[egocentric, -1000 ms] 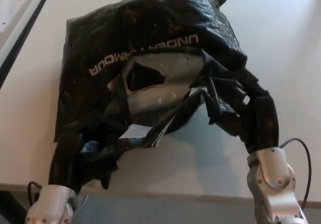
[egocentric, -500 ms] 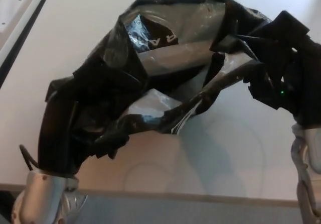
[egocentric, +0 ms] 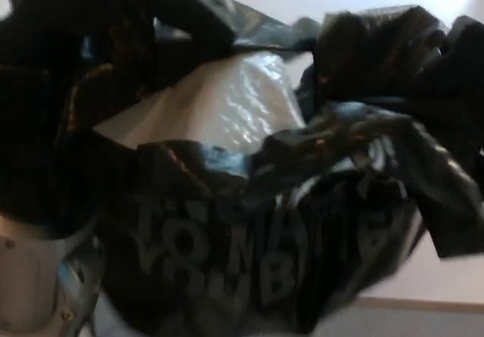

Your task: A plastic bag is kept infront of the robot in the middle of the desk and the robot uses both its hands to grab it from the top and lifts it up and then releases it.

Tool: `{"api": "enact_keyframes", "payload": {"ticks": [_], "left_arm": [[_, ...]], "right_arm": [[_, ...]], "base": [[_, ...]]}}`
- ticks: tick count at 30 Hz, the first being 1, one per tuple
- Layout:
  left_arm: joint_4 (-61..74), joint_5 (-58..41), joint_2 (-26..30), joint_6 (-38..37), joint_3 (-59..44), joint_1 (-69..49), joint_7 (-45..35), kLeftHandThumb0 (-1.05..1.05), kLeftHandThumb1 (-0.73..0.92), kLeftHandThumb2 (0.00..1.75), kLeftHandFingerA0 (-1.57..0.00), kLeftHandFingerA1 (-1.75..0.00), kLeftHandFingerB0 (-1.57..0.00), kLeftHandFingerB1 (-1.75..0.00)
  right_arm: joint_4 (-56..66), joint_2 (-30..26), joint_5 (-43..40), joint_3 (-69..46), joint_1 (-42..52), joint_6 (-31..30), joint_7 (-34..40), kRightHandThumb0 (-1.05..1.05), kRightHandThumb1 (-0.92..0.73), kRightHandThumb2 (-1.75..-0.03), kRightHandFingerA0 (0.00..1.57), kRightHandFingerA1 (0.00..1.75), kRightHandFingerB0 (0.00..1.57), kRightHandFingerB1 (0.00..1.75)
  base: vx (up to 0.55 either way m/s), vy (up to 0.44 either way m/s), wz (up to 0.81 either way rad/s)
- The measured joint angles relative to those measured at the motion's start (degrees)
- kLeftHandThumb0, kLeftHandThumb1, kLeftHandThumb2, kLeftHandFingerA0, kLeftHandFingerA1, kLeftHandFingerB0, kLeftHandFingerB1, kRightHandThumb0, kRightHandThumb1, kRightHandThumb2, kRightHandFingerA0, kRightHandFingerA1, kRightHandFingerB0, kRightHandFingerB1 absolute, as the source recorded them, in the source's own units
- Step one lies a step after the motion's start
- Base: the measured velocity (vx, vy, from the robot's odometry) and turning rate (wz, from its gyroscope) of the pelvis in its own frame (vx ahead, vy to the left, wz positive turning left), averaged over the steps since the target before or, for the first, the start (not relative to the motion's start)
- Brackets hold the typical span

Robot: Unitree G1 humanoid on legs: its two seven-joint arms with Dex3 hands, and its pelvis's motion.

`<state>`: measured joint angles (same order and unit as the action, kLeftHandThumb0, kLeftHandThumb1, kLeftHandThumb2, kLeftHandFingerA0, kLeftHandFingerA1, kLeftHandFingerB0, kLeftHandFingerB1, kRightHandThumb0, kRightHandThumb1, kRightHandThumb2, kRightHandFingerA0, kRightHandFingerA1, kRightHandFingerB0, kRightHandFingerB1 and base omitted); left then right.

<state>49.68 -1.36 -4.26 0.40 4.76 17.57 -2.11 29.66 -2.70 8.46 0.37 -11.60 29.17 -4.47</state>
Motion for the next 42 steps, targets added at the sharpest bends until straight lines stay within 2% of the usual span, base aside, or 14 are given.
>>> {"api": "enact_keyframes", "payload": {"ticks": [5, 11, 14, 16, 18, 24, 25, 31, 32, 36, 37, 38, 40, 42], "left_arm": [[6.8, 2.8, -1.1, -1.9, 2.1, 1.7, 0.3, -0.39, 0.60, 0.60, -0.90, -1.33, -0.83, -0.60], [9.4, 5.8, -4.9, -4.6, 6.5, 2.6, 1.8, -0.33, 0.70, 0.58, -0.80, -1.72, -0.47, -1.64], [9.1, 8.0, -3.2, -3.5, 3.8, 6.8, 1.6, -0.38, 0.50, 0.87, -1.14, -1.39, -0.77, -1.19], [6.7, 7.5, 0.2, -2.4, 0.7, 9.3, 0.6, -0.35, 0.71, 0.62, -0.81, -1.71, -0.57, -1.50], [2.6, 7.2, 2.2, -2.7, -1.0, 11.0, 0.2, -0.38, 0.50, 0.90, -1.25, -1.42, -0.93, -1.25], [-13.2, 8.4, 10.7, -4.7, -5.5, 16.9, -0.1, -0.29, 0.69, 0.60, -0.90, -1.74, -0.69, -1.58], [-14.7, 8.6, 11.7, -4.9, -5.8, 17.6, -0.1, -0.32, 0.48, 0.89, -1.21, -1.39, -0.92, -1.22], [-27.0, 10.2, 19.4, -6.4, -7.7, 23.0, 0.6, -0.23, 0.73, 0.58, -0.78, -1.74, -0.59, -1.56], [-28.0, 10.2, 19.9, -6.5, -7.8, 23.4, 0.7, -0.33, 0.53, 0.86, -1.11, -1.39, -0.82, -1.22], [-36.8, 11.1, 24.5, -7.5, -7.9, 27.0, 1.4, -0.44, 0.58, 0.88, -0.81, -1.23, -0.69, -1.04], [-37.9, 11.3, 25.1, -7.6, -7.9, 27.3, 1.6, -0.67, 0.66, 0.60, -0.38, -0.46, -0.30, -0.30], [-40.6, 11.8, 26.7, -7.9, -8.0, 28.1, 1.9, -0.84, 0.55, 0.94, 0.00, -0.10, 0.00, -0.21], [-43.2, 12.3, 29.0, -8.0, -8.0, 28.3, 1.8, -0.95, 0.57, 0.98, 0.00, -0.03, 0.00, -0.11], [-46.4, 12.9, 33.2, -8.0, -8.4, 27.9, 1.5, -1.05, 0.62, 1.03, 0.00, 0.00, 0.00, -0.07]], "right_arm": [[10.9, -2.9, -0.1, 3.1, -0.1, -0.6, -1.8, -0.52, -0.67, -0.84, 1.02, 1.67, 0.61, 1.58], [15.7, -4.5, 0.6, 3.5, -5.7, -2.5, -3.2, -0.53, -0.83, -0.66, 0.94, 1.74, 0.63, 1.62], [14.2, -4.6, 1.0, 2.4, -7.9, -3.8, -3.2, -0.48, -0.90, -0.68, 0.98, 1.75, 0.69, 1.66], [11.2, -4.8, 2.1, 1.4, -9.4, -4.3, -3.0, -0.48, -0.89, -0.68, 0.97, 1.75, 0.72, 1.62], [8.6, -5.4, 2.8, 0.6, -10.5, -5.1, -3.1, -0.43, -0.87, -0.66, 0.96, 1.59, 0.74, 1.35], [-6.0, -9.1, 4.3, -1.1, -17.9, -5.7, -3.1, -0.43, -0.89, -0.69, 0.81, 1.58, 0.70, 1.05], [-7.7, -9.5, 4.4, -1.2, -18.9, -5.7, -3.1, -0.44, -0.72, -1.05, 0.94, 1.21, 0.77, 0.91], [-22.7, -13.5, 6.2, -0.9, -27.7, -5.9, -2.7, -0.44, -0.86, -0.67, 0.72, 1.72, 0.59, 1.48], [-23.9, -13.7, 6.3, -0.9, -28.5, -5.9, -2.7, -0.44, -0.87, -0.65, 0.65, 1.73, 0.55, 1.51], [-35.0, -15.8, 7.6, -0.6, -34.7, -6.1, -1.7, -0.44, -0.82, -0.64, 0.68, 1.72, 0.57, 1.50], [-36.2, -16.0, 7.8, -0.6, -35.3, -6.2, -1.6, -0.65, -0.75, -0.63, 0.82, 0.76, 0.61, 0.53], [-39.6, -16.6, 8.2, -0.5, -37.0, -6.3, -1.1, -0.81, -0.60, -0.99, 0.45, 0.54, 0.23, 0.44], [-43.5, -17.6, 8.9, -0.2, -38.8, -6.4, -0.4, -0.91, -0.73, -0.63, 0.30, 0.34, 0.16, 0.31], [-48.9, -19.5, 10.5, 0.5, -40.7, -6.8, 0.9, -0.91, -0.60, -1.04, 0.01, 0.18, 0.00, 0.13]], "base": [[0.00, 0.000, 0.00], [0.00, 0.000, 0.00], [0.00, 0.000, 0.00], [0.00, 0.000, 0.00], [0.00, 0.000, 0.03], [0.00, 0.000, 0.00], [0.00, 0.000, 0.00], [0.00, 0.000, 0.00], [0.00, 0.000, 0.00], [0.00, 0.000, 0.00], [0.00, 0.000, 0.00], [0.00, 0.000, 0.00], [0.00, 0.000, 0.00], [0.00, 0.000, 0.00]]}}
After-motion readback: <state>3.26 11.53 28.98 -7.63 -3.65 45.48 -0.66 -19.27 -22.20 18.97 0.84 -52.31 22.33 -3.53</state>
